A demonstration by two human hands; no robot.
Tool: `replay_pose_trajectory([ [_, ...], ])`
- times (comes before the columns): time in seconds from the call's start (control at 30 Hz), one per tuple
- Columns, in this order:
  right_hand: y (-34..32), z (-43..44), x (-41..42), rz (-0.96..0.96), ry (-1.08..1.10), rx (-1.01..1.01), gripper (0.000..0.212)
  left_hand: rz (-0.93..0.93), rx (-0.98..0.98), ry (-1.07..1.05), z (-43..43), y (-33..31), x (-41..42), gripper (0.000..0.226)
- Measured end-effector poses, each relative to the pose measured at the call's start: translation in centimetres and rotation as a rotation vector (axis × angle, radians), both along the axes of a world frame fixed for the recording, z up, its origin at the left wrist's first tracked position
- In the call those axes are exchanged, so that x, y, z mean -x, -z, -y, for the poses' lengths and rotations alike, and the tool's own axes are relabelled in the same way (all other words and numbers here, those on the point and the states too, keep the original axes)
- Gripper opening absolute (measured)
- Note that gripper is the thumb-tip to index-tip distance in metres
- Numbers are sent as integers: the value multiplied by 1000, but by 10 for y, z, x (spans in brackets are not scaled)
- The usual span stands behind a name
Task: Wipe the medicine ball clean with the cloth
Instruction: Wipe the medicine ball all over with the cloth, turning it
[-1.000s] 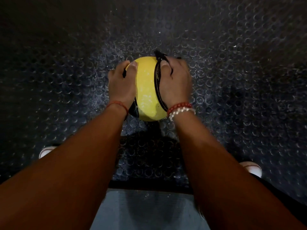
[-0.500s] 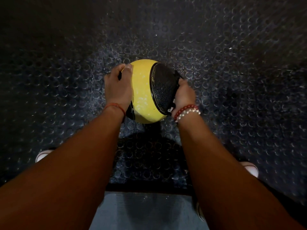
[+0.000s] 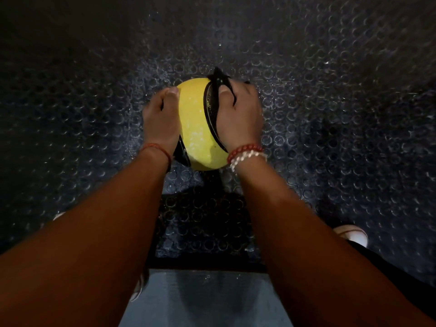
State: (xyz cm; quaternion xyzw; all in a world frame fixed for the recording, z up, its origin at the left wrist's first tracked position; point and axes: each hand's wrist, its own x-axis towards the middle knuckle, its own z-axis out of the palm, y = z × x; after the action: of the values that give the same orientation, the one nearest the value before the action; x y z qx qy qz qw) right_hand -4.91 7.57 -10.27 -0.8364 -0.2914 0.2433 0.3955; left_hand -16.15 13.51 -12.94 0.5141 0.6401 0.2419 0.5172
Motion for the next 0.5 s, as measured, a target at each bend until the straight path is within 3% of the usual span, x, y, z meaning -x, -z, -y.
replay_pose_trajectory([
  [0.1,6,-14,-26,-274,9,44,21,-35,-6,16,-4,10,5,42],
  [0.33,47,21,-25,-783,470,90,31,-21,9,-46,-5,11,6,41],
  [0.43,45,34,0,-869,633,10,28,54,38,-102,-4,10,8,41],
  [0.5,38,35,17,-801,683,-54,37,42,20,-65,-4,8,9,42],
])
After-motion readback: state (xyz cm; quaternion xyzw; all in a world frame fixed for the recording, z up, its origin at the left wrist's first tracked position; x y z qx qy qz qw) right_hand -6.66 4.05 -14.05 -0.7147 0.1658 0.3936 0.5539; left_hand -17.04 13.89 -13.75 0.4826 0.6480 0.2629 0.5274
